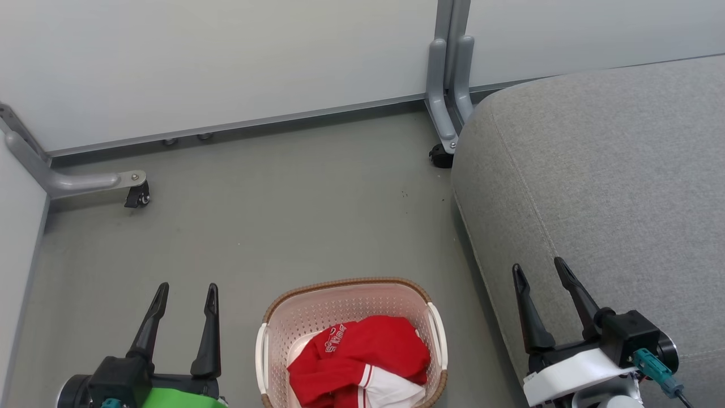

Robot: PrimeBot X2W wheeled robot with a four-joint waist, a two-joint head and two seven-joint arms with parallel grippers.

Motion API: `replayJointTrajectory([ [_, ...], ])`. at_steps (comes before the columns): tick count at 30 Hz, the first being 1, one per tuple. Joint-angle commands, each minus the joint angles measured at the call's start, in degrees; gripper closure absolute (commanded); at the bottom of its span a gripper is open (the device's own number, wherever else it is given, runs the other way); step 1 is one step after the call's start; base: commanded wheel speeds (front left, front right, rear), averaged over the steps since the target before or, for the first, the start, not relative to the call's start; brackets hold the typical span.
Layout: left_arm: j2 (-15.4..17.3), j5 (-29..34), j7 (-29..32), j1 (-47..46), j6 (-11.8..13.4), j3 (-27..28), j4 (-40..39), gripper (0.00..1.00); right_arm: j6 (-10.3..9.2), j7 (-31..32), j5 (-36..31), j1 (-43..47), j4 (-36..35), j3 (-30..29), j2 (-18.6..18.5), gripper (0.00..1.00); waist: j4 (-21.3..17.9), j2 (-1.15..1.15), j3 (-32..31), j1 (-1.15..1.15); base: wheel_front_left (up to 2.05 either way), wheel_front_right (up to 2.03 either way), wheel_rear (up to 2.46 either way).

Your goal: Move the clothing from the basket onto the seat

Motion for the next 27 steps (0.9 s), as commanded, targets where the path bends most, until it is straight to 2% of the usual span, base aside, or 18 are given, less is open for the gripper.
replayJointTrajectory([
  [1,0.56,0.04,-0.16,0.62,-0.31,0.08,0.07,0.0,0.0,-0.2,-0.03,0.37,-0.3,-0.08,-0.25,0.0,0.05,0.0,0.07,0.0,0.0,0.0,0.0],
  [27,0.59,-0.26,-0.16,0.89,-0.26,-0.36,0.08,0.0,0.0,-0.2,0.95,0.36,0.19,0.49,-0.25,0.0,0.45,0.0,-0.47,0.0,0.0,0.0,0.0],
])
